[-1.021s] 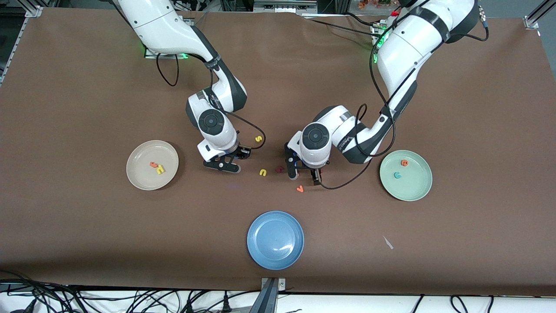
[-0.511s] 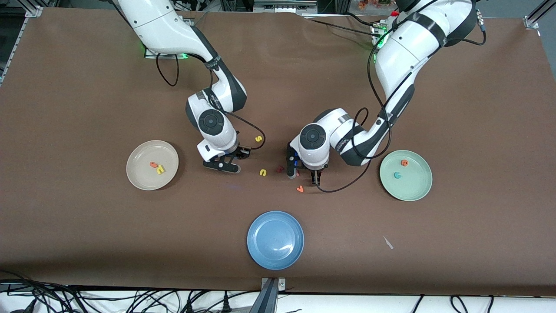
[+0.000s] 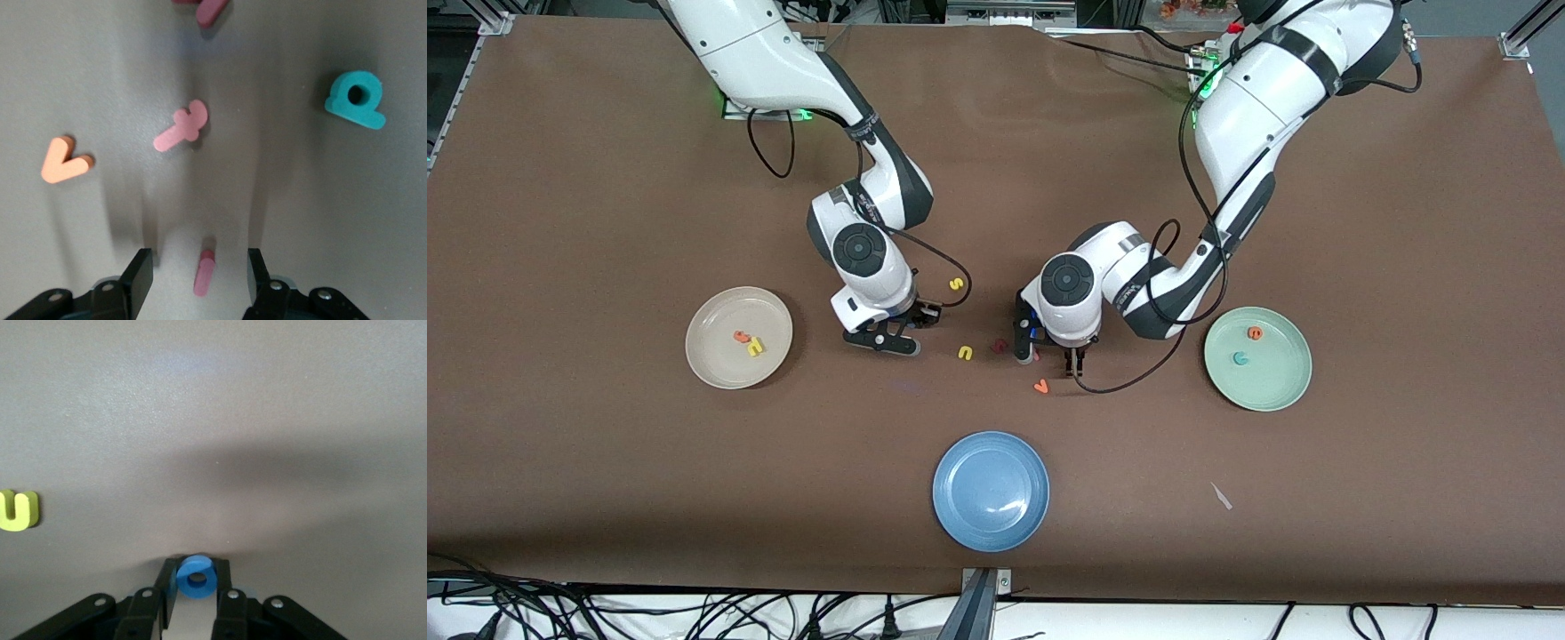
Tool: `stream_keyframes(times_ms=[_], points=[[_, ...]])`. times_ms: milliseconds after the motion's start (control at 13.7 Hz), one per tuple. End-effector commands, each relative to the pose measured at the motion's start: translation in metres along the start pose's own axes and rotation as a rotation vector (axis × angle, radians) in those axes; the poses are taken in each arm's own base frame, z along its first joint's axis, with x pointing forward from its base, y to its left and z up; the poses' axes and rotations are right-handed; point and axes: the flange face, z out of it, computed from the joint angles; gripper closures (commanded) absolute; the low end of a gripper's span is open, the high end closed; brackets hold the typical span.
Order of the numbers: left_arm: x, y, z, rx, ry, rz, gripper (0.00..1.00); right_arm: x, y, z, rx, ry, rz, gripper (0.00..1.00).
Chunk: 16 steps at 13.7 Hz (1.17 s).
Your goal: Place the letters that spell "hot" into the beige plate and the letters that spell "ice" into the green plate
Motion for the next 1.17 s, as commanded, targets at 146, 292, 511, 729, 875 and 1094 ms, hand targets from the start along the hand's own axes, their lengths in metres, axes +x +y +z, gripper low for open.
stream_keyframes(times_ms=[146, 292, 511, 729, 875, 1094], points=[[-0.004, 0.002, -0.003, 0.004, -0.045, 0.029, 0.54, 0.040, 0.029, -0.037, -0.110, -0.017, -0.133, 0.81], [-0.005, 0.001, -0.004, 0.006, -0.045, 0.027, 0.80, 0.059, 0.064, -0.053, -0.147, -0.025, -0.252, 0.81], [-0.007, -0.001, -0.004, 0.005, -0.043, 0.022, 1.00, 0.083, 0.132, -0.071, -0.176, -0.025, -0.478, 0.81], [-0.015, -0.005, -0.025, 0.012, -0.041, 0.002, 1.00, 0.092, 0.187, -0.070, -0.189, -0.002, -0.620, 0.81], [-0.032, -0.011, -0.050, -0.017, -0.078, -0.033, 1.00, 0.088, 0.212, -0.055, -0.190, 0.043, -0.708, 0.77], [-0.091, -0.030, -0.079, -0.085, -0.079, -0.144, 1.00, 0.087, 0.209, -0.057, -0.166, 0.054, -0.689, 0.00]])
